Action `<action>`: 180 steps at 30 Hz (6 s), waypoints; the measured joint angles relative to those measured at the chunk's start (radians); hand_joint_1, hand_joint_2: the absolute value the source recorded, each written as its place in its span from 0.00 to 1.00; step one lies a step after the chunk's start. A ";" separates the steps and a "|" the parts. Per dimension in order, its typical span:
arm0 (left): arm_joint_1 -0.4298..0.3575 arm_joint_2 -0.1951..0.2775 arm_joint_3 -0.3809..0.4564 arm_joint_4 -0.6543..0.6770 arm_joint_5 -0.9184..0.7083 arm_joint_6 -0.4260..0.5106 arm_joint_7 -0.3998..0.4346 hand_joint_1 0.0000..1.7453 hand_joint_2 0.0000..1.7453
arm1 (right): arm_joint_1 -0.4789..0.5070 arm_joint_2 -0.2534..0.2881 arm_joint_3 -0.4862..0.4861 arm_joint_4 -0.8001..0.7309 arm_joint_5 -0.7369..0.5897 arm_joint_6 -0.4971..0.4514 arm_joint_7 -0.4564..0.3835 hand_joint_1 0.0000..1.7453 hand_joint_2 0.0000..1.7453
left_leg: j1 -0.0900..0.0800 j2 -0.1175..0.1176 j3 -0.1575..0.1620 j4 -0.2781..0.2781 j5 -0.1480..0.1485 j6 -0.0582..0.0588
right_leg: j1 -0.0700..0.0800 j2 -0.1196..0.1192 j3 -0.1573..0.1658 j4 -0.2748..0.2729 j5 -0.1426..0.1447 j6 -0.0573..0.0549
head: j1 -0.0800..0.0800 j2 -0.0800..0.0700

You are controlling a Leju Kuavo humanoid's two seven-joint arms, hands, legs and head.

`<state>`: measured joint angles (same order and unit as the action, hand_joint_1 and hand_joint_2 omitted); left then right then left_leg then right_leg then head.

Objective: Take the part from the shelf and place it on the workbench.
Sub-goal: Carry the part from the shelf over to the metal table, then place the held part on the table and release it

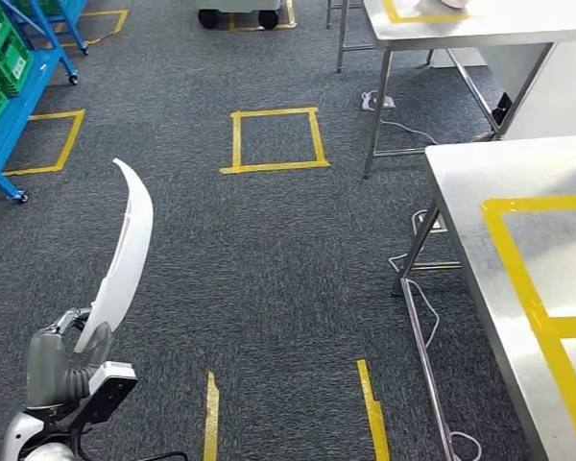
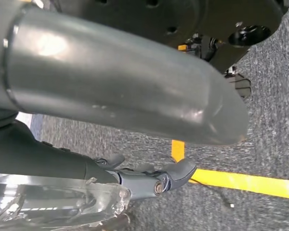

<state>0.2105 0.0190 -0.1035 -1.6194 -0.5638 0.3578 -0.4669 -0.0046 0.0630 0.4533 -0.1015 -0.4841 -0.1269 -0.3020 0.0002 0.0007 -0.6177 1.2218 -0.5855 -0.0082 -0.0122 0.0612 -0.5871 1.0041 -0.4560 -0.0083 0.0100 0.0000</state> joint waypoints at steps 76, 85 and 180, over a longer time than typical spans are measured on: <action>-0.330 0.064 -0.142 0.133 -0.156 -0.155 0.150 1.00 1.00 | -0.019 -0.030 0.160 -0.021 0.045 0.049 0.012 0.00 0.00 | 0.014 0.013 0.050 -0.215 0.108 0.025 | 0.004 -0.054 -0.155 0.280 -0.127 0.048 | 0.021 0.000; -0.353 0.039 -0.136 0.145 -0.147 -0.136 0.191 1.00 1.00 | -0.019 -0.031 0.175 -0.023 0.048 0.060 0.009 0.00 0.00 | 0.011 0.031 0.051 -0.213 0.105 -0.003 | 0.012 -0.067 0.008 0.002 -0.022 0.019 | 0.021 0.000; -0.543 0.014 -0.232 0.299 -0.401 -0.076 0.337 1.00 1.00 | -0.028 -0.024 0.235 -0.037 0.065 0.072 0.024 0.00 0.00 | 0.001 0.074 0.010 -0.162 0.094 0.021 | 0.019 -0.114 -0.027 0.048 -0.035 0.028 | 0.027 0.000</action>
<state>-0.3324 0.0328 -0.3354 -1.3207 -0.9645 0.2821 -0.1298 -0.0331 0.0394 0.6885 -0.1389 -0.4191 -0.0547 -0.2779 0.0008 0.0751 -0.6076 1.0599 -0.4917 0.0125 0.0067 -0.0526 -0.6142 1.0524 -0.4908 0.0192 0.0371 0.0000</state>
